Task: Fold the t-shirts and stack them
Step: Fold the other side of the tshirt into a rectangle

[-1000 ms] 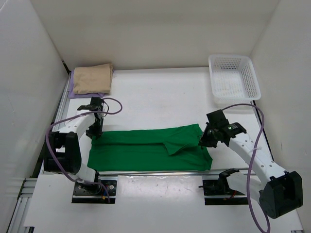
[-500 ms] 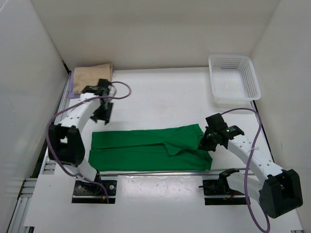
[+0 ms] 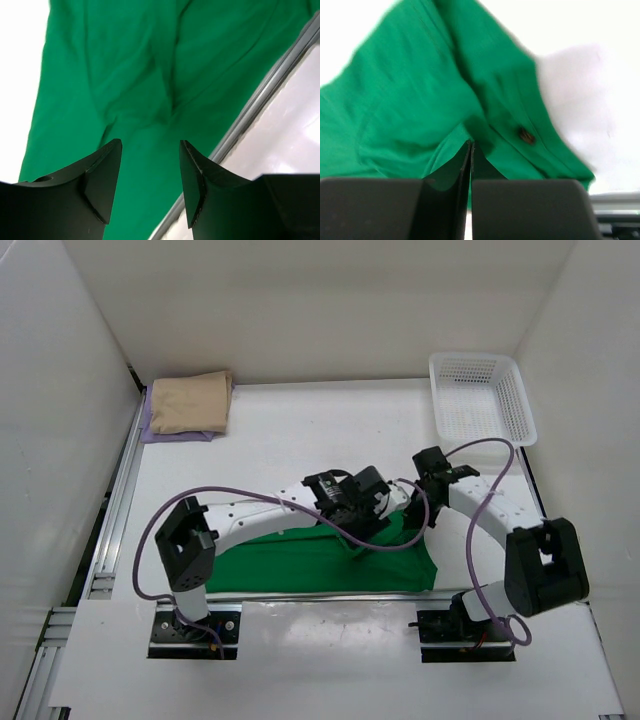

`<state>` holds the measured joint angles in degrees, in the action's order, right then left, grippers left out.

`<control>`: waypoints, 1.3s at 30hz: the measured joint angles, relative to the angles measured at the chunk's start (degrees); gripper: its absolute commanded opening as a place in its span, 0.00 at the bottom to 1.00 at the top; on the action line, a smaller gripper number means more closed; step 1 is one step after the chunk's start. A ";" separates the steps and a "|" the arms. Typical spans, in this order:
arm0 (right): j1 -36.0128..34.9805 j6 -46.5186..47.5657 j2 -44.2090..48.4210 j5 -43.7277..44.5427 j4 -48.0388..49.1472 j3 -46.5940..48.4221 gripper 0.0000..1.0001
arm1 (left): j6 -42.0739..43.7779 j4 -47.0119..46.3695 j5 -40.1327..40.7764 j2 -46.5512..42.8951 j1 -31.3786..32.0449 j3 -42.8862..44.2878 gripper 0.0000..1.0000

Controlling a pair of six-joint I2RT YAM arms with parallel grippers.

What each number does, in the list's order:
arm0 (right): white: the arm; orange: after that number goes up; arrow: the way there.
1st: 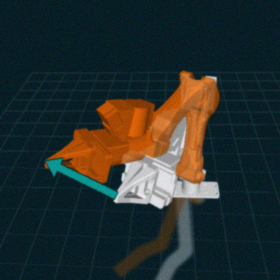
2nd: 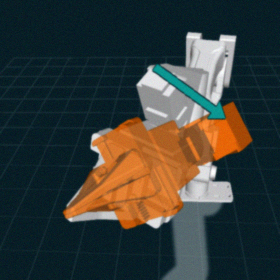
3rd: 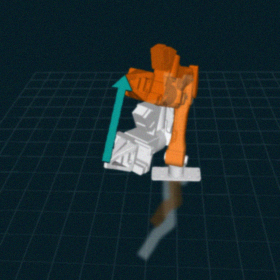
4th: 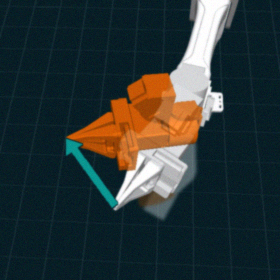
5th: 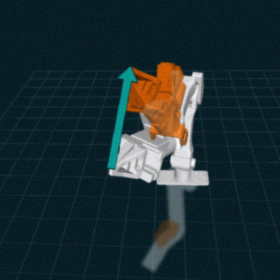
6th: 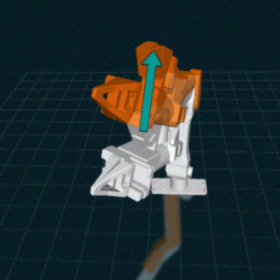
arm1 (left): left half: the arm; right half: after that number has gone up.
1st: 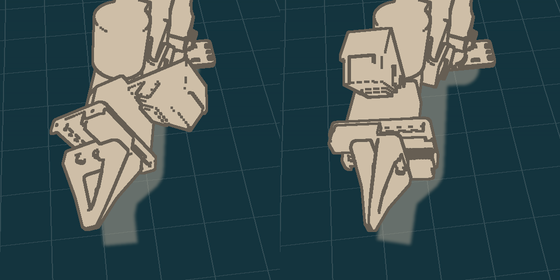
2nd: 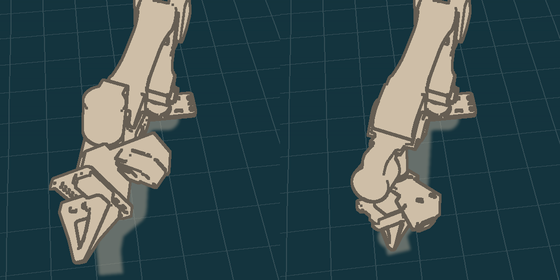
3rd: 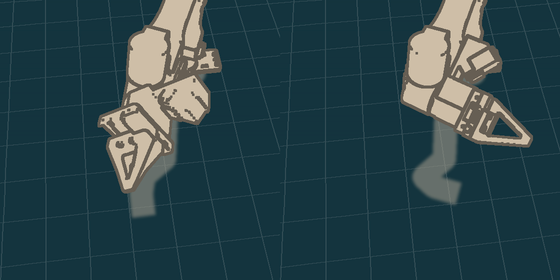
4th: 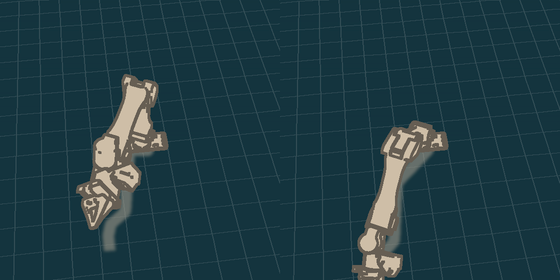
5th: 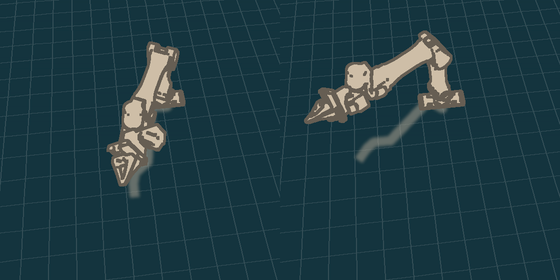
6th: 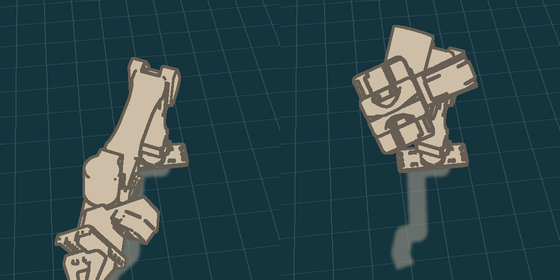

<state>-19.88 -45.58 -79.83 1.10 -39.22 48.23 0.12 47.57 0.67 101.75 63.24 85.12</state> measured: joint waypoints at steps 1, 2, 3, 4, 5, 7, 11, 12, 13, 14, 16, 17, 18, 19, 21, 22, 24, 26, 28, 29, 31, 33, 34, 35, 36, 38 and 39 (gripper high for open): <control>0.04 0.20 -1.33 0.00 0.59 0.85 0.00 | -0.02 -0.52 -0.26 0.85 0.42 0.48 0.61; 0.09 0.48 -2.51 -0.07 1.16 1.44 0.00 | -0.04 -1.27 -0.44 1.90 0.63 0.79 0.61; 0.11 0.72 -3.19 -0.31 1.57 1.57 0.00 | -0.04 -1.81 -0.68 3.08 0.66 0.87 0.61; 0.15 0.85 -3.58 -0.61 1.68 1.57 0.00 | -0.04 -2.01 -0.79 4.02 0.63 0.87 0.61; 0.15 0.98 -3.80 -0.92 1.75 1.55 0.00 | -0.07 -2.19 -0.83 5.01 0.63 0.81 0.61; 0.15 1.07 -3.91 -1.51 1.97 1.55 0.00 | -0.09 -2.62 -0.94 6.82 0.59 0.74 0.61; 0.15 1.11 -3.91 -2.08 2.47 1.55 0.00 | -0.09 -2.95 -1.64 8.85 0.48 0.57 0.61; 0.15 1.11 -3.91 -2.25 2.62 1.55 0.00 | -0.09 -3.02 -2.03 9.20 0.48 0.50 0.61; 0.15 1.14 -3.91 -2.43 2.80 1.55 0.00 | -0.09 -3.13 -2.43 9.51 0.48 0.37 0.61; 0.15 1.16 -3.91 -2.56 3.02 1.55 0.00 | -0.09 -3.32 -2.75 9.57 0.48 -0.02 0.61; 0.15 1.16 -3.91 -2.73 3.39 1.55 0.00 | -0.09 -3.23 -3.37 9.57 0.48 -0.98 0.61; 0.20 1.16 -3.91 -2.80 3.41 1.55 0.00 | -0.09 -3.08 -3.67 9.57 0.48 -1.29 0.61; 0.31 1.16 -3.91 -2.84 3.41 1.55 0.00 | -0.11 -2.80 -4.04 9.57 0.48 -1.55 0.61; 0.39 1.18 -3.98 -2.84 3.41 1.55 0.00 | -0.09 -2.75 -4.28 9.57 0.48 -1.79 0.61; 0.55 1.18 -4.26 -2.82 3.45 1.55 0.00 | -0.09 -2.71 -4.59 9.57 0.48 -2.25 0.61; 0.66 1.18 -4.48 -2.84 3.43 1.55 0.00 | -0.09 -2.56 -4.57 9.66 0.48 -2.43 0.57; 0.70 1.18 -4.83 -2.99 3.52 1.55 0.00 | -0.15 -2.60 -4.52 10.19 0.48 -2.51 0.51; 0.70 1.18 -5.09 -3.06 3.69 1.53 0.00 | -0.17 -2.56 -4.33 10.99 0.48 -2.51 0.42; 0.70 1.25 -5.20 -3.19 3.78 1.55 0.00 | -0.07 -2.58 -3.87 11.61 0.48 -2.51 0.37; 0.70 1.29 -5.20 -3.23 3.80 1.53 0.00 | -0.13 -2.60 -3.65 11.74 0.48 -2.51 0.33; 0.70 1.38 -5.20 -3.26 3.82 1.53 0.00 | -0.17 -2.64 -3.23 11.82 0.48 -2.51 0.27; 0.70 1.46 -5.20 -3.26 3.82 1.55 0.00 | -0.09 -2.69 -2.97 11.93 0.48 -2.51 0.13; 0.74 1.46 -5.20 -3.30 3.82 1.53 0.00 | -0.35 -2.71 -2.91 12.07 0.46 -2.51 0.10; 0.81 1.46 -5.20 -3.48 3.82 1.53 0.00 | -0.20 -2.80 -2.80 12.17 0.33 -2.51 0.10; 0.92 1.51 -5.20 -3.52 3.85 1.53 0.00 | -0.13 -2.82 -2.78 12.28 0.28 -2.51 0.10; 1.11 1.73 -5.20 -3.72 3.82 1.55 0.00 | -0.09 -2.80 -2.78 12.39 0.00 -2.51 0.10; 1.14 1.86 -5.20 -3.78 3.82 1.55 0.00 | -0.11 -2.78 -2.75 12.39 -0.22 -2.47 0.10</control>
<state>-18.74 -43.72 -85.03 -2.68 -35.40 49.78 0.01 44.80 -2.09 114.15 63.02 82.65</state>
